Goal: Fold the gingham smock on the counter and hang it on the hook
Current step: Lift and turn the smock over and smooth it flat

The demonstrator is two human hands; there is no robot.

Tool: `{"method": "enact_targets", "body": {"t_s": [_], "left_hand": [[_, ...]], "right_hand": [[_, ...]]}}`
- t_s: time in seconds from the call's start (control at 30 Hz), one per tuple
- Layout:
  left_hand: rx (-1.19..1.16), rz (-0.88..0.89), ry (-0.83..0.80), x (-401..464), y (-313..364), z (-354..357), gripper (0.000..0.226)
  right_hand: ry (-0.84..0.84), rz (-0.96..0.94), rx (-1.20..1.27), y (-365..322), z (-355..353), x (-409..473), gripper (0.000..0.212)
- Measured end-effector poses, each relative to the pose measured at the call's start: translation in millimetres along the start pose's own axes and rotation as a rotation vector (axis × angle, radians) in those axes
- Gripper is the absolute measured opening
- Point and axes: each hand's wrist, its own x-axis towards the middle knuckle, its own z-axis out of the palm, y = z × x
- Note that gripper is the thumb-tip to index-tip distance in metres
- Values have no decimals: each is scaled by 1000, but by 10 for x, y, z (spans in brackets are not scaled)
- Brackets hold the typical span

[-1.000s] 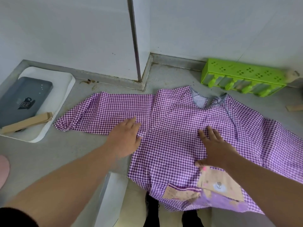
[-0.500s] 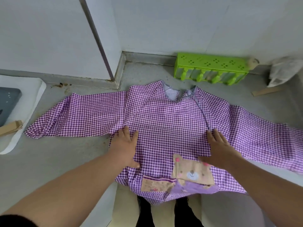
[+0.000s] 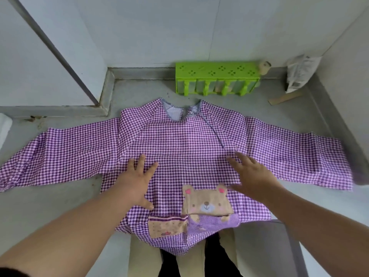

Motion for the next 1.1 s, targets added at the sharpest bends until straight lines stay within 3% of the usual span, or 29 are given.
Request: {"method": "enact_targets", "body": {"t_s": [0.07,0.2,0.3,0.4,0.47,0.53,0.7,0.77,0.93,1.0,1.1], "left_hand": [[-22,14,24,14,-33,3,146],[-20,21,86,-85,-254,109,134],[-71,-101,191,-249,-399,276,122],[-292,-306,251,-360,-536,513,105],[-530,-412,202,-376,-597,639,109],[-686,-432,111,-376,-589,680,104],[-817,-320,-120,-451,-689,759,86],[-894,-244,-196,-503,-733,768,70],[-1438,-213,-290,-622,-667,778,56],[-1376,-249,-319,-669,-646,791,59],[-1046,-237,-315,-698,-664,828,68]], "right_hand": [[-156,-85,-79,-62,103,-57,128],[-197,-48,-109,22,88,17,139],[-209,1,-157,68,-46,115,141],[-141,5,-200,-143,-116,209,134],[-136,-53,-132,-356,-109,238,127],[-188,-54,-71,-495,-60,249,136],[-253,22,-39,-629,-49,350,147],[-255,25,-44,-657,-83,372,147],[-272,30,-77,-668,-106,404,147],[-268,32,-83,-664,-98,414,147],[-265,37,-85,-670,-88,419,147]]}}
